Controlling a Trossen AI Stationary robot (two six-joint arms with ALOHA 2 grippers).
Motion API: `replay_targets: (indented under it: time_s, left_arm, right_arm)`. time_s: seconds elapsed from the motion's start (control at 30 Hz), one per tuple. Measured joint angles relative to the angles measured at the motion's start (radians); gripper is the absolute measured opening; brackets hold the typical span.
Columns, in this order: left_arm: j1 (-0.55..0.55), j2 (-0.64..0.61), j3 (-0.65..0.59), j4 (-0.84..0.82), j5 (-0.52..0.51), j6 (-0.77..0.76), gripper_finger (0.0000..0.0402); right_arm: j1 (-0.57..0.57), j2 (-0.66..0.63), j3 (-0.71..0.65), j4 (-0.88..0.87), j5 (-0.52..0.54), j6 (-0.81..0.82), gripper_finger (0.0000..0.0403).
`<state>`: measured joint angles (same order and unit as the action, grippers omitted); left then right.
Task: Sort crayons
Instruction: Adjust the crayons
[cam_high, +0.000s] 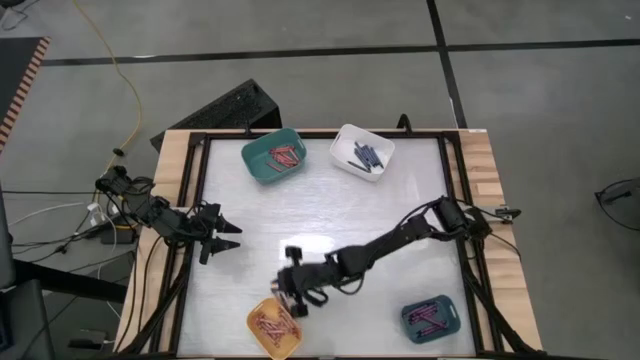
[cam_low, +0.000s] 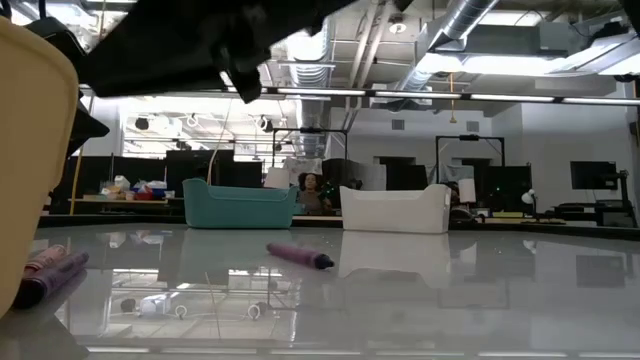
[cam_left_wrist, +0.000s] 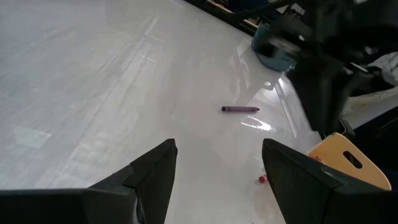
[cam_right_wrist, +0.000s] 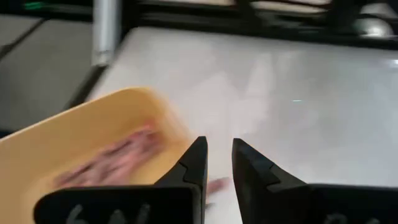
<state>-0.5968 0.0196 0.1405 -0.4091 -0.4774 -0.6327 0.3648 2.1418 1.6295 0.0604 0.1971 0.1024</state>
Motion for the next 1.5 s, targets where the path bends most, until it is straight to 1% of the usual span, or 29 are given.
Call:
replay_targets:
  time_s: [0.1, 0.23, 0.4, 0.57, 0.63, 0.77, 1.0, 1.13, 1.27, 1.4, 1.5]
  left_arm:
    - [0.0, 0.0, 0.0, 0.0, 0.0, 0.0, 0.0228]
    - [0.0, 0.0, 0.0, 0.0, 0.0, 0.0, 0.0228]
    - [0.0, 0.0, 0.0, 0.0, 0.0, 0.0, 0.0228]
    - [0.0, 0.0, 0.0, 0.0, 0.0, 0.0, 0.0228]
    - [0.0, 0.0, 0.0, 0.0, 0.0, 0.0, 0.0228]
    - [0.0, 0.0, 0.0, 0.0, -0.001, 0.0, 0.0228]
    - [0.0, 0.0, 0.0, 0.0, 0.0, 0.0, 0.0228]
    - [0.0, 0.0, 0.0, 0.0, -0.002, 0.0, 0.0228]
    - [0.0, 0.0, 0.0, 0.0, -0.002, 0.0, 0.0228]
    - [0.0, 0.0, 0.0, 0.0, -0.002, 0.0, 0.0228]
    - [0.0, 0.0, 0.0, 0.0, -0.001, 0.0, 0.0228]
  right_arm:
    - [-0.048, 0.009, 0.0, 0.01, 0.012, 0.019, 0.0068]
    - [-0.094, 0.025, -0.003, -0.015, -0.015, 0.047, 0.0056]
    - [-0.109, 0.027, 0.0, 0.004, -0.021, 0.043, 0.004]
    - [-0.11, 0.07, 0.0, 0.018, -0.023, 0.031, 0.0004]
    - [-0.107, 0.094, 0.0, 0.043, -0.023, 0.032, 0.0005]
    - [-0.103, 0.092, 0.0, 0.052, -0.023, 0.03, 0.0001]
    - [-0.107, 0.108, 0.004, 0.151, -0.041, 0.021, 0.0]
    - [-0.105, 0.152, 0.003, 0.158, -0.045, 0.036, 0.0]
    - [-0.103, 0.181, 0.039, 0.167, -0.071, 0.046, 0.0]
    - [-0.104, 0.188, 0.07, 0.149, -0.097, 0.047, 0.0]
    - [-0.104, 0.188, 0.069, 0.134, -0.096, 0.046, 0.0]
